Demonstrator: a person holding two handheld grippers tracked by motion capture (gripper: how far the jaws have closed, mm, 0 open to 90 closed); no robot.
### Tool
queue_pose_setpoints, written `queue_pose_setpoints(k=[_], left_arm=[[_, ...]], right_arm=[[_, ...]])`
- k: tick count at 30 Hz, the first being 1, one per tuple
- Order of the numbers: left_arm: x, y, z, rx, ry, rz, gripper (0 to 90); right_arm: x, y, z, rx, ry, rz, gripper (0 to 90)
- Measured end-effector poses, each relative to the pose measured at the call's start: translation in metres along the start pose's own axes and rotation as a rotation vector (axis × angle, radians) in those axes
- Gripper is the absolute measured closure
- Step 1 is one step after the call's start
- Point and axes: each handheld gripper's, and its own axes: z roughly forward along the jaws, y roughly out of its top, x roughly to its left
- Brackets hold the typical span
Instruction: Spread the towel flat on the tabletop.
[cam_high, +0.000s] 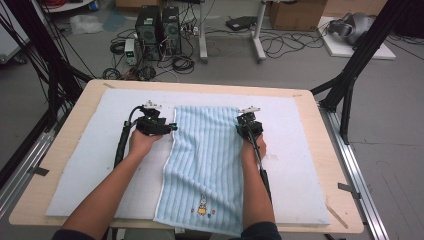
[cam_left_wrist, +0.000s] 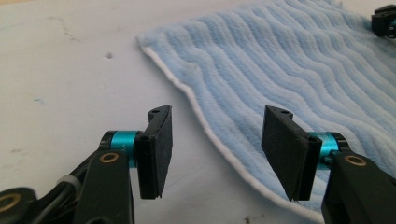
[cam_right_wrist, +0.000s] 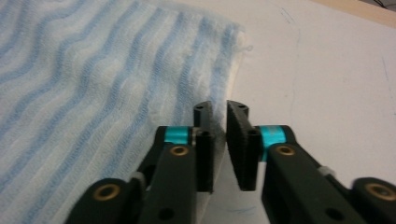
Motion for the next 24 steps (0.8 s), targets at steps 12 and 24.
queue_pose_setpoints(k=[12, 24], left_arm=[[-0.019, -0.003, 0.024, 0.052, 0.105, 0.124, 85.6], [0.009, -0.008, 0.016, 0.023, 0.089, 0.003, 51.1]], right_arm=[[-0.015, -0.016, -0.033, -0.09, 0.151, 0.048, 58.1], [0.0, -0.023, -0.04, -0.074, 0.309, 0.006, 55.5]])
